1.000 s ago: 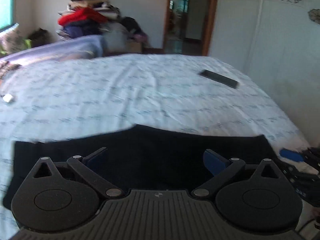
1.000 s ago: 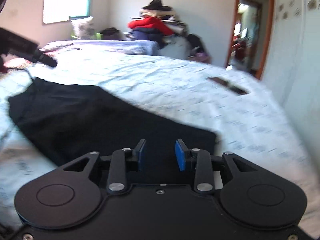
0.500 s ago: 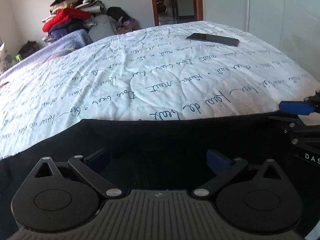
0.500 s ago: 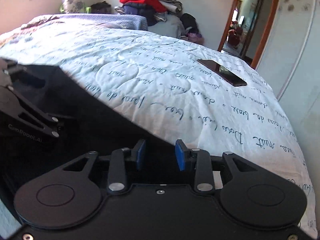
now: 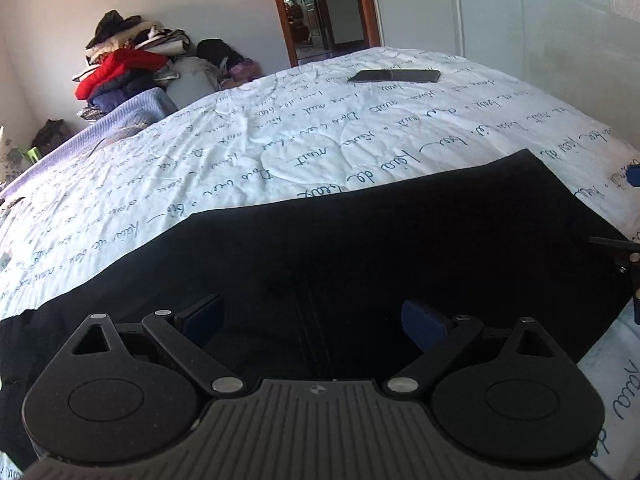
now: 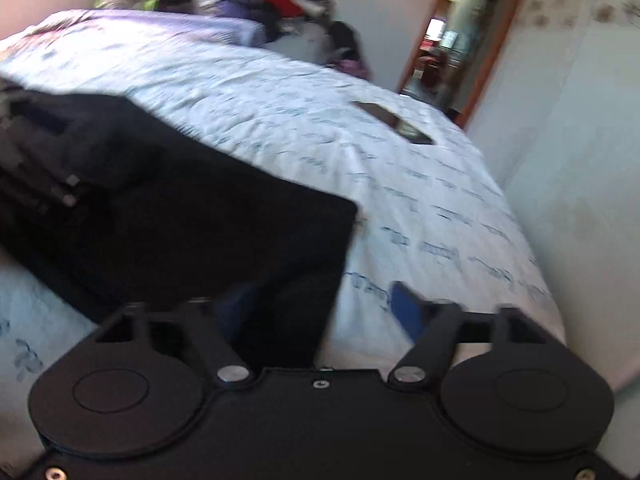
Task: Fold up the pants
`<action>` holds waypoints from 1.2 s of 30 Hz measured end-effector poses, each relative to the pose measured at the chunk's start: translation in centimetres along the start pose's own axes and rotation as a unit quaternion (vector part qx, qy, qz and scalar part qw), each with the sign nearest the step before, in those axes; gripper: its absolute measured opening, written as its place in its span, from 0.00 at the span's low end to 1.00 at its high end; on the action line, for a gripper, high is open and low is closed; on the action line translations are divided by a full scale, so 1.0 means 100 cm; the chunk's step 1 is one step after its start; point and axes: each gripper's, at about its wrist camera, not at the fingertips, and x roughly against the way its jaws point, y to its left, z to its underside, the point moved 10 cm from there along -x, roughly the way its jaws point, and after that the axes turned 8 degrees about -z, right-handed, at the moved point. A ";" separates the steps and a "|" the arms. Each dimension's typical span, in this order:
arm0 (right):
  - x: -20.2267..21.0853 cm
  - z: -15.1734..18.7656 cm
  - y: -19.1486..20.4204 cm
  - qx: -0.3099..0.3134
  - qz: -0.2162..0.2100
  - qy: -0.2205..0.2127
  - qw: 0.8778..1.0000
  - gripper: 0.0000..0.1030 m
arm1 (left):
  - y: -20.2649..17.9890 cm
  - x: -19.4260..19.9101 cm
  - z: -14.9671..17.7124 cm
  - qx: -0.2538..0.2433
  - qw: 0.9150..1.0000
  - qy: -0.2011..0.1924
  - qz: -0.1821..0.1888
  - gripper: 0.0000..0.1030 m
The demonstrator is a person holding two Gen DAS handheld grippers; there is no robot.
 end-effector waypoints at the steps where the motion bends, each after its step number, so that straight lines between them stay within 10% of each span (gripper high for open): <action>1: 0.010 -0.004 0.000 -0.032 -0.004 -0.023 0.999 0.91 | 0.002 0.006 0.001 0.013 1.000 -0.002 0.002 0.96; 6: 0.039 -0.018 0.028 -0.033 -0.045 -0.104 0.993 0.99 | 0.011 0.016 0.014 0.076 0.997 0.013 0.019 1.00; 14: -0.018 0.011 0.049 -0.068 -0.102 0.013 0.992 0.99 | 0.019 0.006 0.037 0.103 0.994 0.037 -0.002 1.00; 19: -0.007 0.033 0.069 0.031 -0.085 0.054 0.994 1.00 | 0.030 0.019 0.040 0.096 0.995 0.036 0.000 0.99; 26: -0.013 -0.012 0.050 -0.081 -0.104 0.003 0.991 1.00 | 0.040 -0.003 0.033 0.090 0.994 0.063 -0.009 1.00; 29: -0.040 0.011 0.060 -0.042 -0.088 0.061 0.993 0.99 | 0.039 0.003 0.039 0.089 0.995 0.048 0.002 1.00; 36: -0.035 -0.025 0.067 -0.051 -0.097 0.027 0.994 1.00 | 0.068 -0.001 0.021 0.088 0.996 0.025 -0.024 0.99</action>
